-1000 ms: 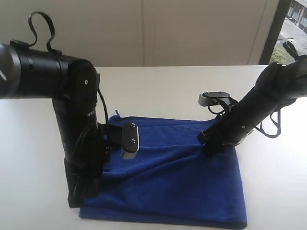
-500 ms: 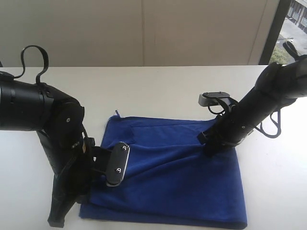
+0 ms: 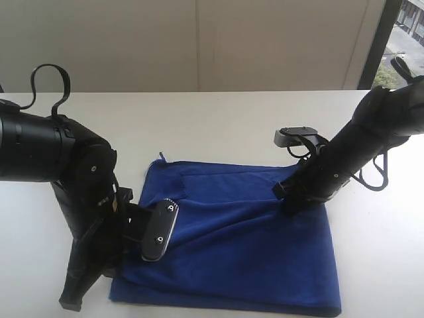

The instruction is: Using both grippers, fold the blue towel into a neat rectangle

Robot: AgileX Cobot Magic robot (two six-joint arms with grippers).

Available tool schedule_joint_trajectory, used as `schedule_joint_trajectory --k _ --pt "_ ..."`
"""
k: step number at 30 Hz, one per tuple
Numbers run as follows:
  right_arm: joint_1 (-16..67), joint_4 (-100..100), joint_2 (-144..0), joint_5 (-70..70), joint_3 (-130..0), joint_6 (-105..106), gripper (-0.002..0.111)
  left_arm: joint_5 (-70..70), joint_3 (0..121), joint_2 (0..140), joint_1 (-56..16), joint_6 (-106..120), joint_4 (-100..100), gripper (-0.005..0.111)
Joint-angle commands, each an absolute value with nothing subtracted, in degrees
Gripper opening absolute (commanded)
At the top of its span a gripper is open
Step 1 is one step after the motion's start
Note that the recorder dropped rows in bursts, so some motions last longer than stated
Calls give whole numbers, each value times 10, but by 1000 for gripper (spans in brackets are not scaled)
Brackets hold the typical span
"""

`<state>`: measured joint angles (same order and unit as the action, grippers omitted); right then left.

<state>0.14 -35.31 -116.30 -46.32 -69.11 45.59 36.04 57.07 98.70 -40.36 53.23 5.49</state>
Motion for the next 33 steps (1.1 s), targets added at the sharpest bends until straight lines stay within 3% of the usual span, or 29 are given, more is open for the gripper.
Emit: schedule_joint_trajectory --k 1,5,7,23,33 --pt "0 -341 -1168 -467 -691 463 0 365 566 985 -407 576 52 23" --pt "0 -341 -1168 -467 -691 463 0 354 566 985 -407 579 52 46" --pt "0 -341 -1168 -467 -691 463 0 349 566 985 -407 584 52 51" --pt "0 -341 -1168 -467 -691 463 0 314 566 994 -407 588 50 51" --pt "0 -341 -1168 -467 -691 463 0 365 566 994 -407 592 51 51"
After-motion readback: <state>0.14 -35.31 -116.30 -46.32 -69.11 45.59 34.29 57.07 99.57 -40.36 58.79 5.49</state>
